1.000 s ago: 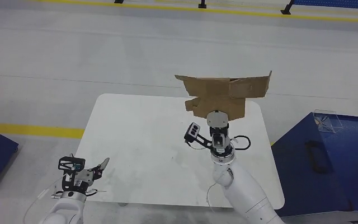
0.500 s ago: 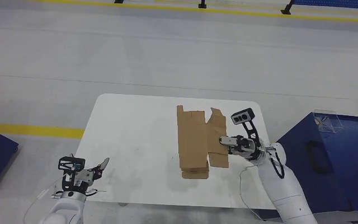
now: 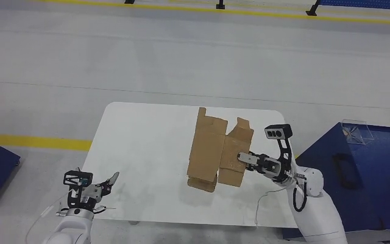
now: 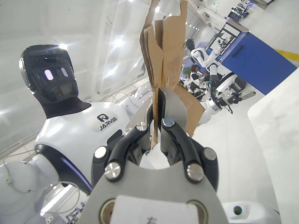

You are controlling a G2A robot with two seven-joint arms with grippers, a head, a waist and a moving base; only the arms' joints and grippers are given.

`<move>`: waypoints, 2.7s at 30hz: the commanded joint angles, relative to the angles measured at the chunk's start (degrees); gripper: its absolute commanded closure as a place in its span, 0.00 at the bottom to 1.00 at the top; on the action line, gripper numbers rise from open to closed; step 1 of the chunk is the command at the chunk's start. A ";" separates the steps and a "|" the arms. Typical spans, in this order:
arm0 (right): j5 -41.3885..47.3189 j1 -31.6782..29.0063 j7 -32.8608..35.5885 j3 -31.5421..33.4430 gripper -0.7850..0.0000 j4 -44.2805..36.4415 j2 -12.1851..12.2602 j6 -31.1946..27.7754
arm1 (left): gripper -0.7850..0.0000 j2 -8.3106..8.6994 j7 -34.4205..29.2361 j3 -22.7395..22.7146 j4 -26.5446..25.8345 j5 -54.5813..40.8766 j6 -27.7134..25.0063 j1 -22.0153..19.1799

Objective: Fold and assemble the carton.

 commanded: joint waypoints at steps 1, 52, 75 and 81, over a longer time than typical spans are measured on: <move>0.00 0.00 -0.01 0.00 1.00 0.00 0.00 0.00 | 0.00 0.00 0.00 0.00 0.00 0.00 0.00 0.00; -151.43 -32.95 -106.20 27.05 1.00 -43.58 0.53 -6.88 | 0.00 0.00 0.00 0.00 0.00 0.00 0.00 0.00; -14.08 -15.32 -23.01 2.68 1.00 -12.77 11.33 -18.75 | 0.00 0.00 0.00 0.00 0.00 0.00 0.00 0.00; 6.20 -13.00 -10.82 -1.77 1.00 -7.19 11.43 -9.55 | 0.00 0.00 0.00 0.00 0.00 0.00 0.00 0.00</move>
